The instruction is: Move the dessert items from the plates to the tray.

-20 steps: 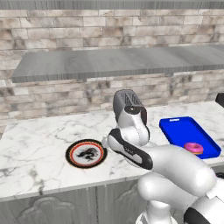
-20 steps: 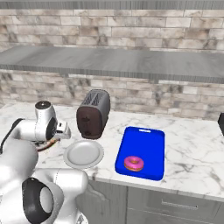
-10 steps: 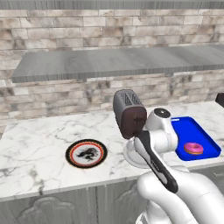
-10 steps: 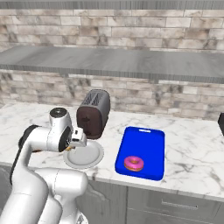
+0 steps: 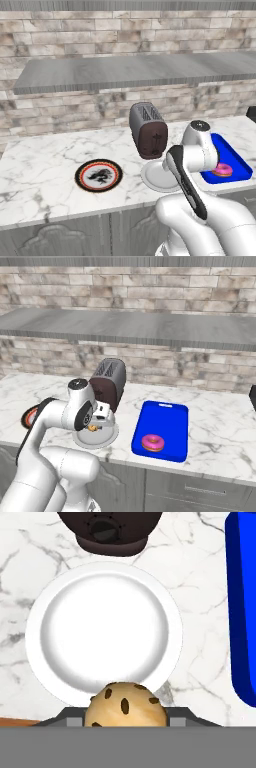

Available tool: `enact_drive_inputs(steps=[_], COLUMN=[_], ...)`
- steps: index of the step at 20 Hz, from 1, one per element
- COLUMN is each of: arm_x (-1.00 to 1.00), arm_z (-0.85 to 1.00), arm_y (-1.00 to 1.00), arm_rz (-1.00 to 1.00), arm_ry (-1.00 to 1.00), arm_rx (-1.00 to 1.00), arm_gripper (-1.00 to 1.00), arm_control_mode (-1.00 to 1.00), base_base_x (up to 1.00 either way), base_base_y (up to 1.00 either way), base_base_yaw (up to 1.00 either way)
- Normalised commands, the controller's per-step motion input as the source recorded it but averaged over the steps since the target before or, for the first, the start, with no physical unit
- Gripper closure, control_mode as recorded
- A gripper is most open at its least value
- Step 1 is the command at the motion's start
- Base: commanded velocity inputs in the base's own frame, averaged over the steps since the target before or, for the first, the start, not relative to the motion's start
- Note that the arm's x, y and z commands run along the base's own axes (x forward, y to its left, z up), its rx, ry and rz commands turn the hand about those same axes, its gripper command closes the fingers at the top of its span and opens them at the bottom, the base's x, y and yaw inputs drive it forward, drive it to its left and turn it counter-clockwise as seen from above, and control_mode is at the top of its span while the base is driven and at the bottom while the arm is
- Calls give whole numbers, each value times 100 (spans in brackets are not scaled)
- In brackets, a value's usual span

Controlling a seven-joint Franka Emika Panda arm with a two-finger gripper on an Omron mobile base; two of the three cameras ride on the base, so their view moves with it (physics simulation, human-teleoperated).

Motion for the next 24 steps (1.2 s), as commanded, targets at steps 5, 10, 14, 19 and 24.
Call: enact_drive_inputs(steps=[5,10,14,19,24], arm_x=[10,22,29,33,42], arm_z=[39,28,10,0,0], arm_y=[-69,-74,-66,-44,-50], arm_rz=[-14,-1,0,0,0], arm_ry=[10,0,0,1,0], arm_rx=[-2,0,2,1,0], arm_gripper=[100,100,100,100,100], arm_control_mode=[-100,-100,-100,-100,-100], base_base_x=[0,0,0,0,0], base_base_y=[0,0,0,0,0], base_base_yaw=[0,0,0,0,0])
